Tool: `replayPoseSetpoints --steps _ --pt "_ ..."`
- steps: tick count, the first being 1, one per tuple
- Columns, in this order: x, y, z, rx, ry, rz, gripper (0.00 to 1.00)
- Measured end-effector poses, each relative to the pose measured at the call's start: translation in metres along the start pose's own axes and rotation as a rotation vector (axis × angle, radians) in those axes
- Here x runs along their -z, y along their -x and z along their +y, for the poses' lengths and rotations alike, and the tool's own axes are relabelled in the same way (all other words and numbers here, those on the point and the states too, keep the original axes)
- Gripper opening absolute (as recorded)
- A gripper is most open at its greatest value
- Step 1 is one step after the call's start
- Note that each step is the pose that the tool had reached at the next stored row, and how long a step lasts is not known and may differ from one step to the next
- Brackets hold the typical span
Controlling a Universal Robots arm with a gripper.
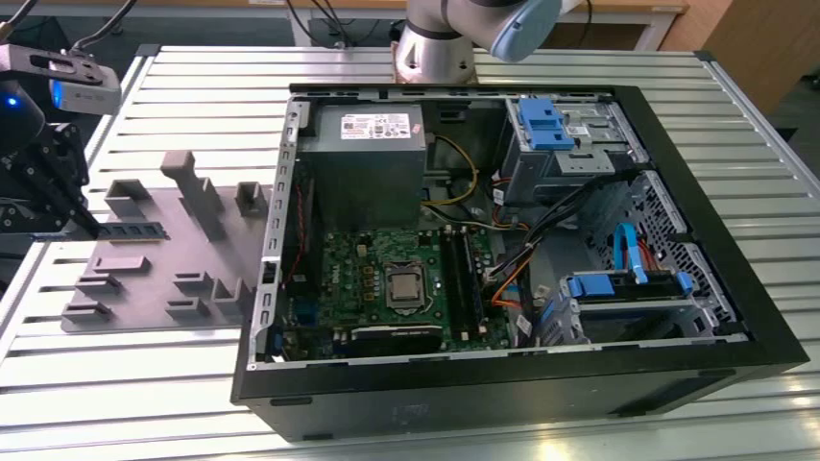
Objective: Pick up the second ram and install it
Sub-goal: 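Pick up the second ram and move it above second insertion slot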
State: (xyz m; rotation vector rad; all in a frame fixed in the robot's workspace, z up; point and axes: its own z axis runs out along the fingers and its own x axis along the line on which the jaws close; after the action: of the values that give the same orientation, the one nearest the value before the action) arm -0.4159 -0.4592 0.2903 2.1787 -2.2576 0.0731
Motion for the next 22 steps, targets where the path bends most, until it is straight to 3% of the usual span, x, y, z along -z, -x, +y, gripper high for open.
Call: replayPoseSetpoints --steps 22 --pt "0.0097 -0.0003 -0.0003 0.000 -0.0001 -0.0001 0.14"
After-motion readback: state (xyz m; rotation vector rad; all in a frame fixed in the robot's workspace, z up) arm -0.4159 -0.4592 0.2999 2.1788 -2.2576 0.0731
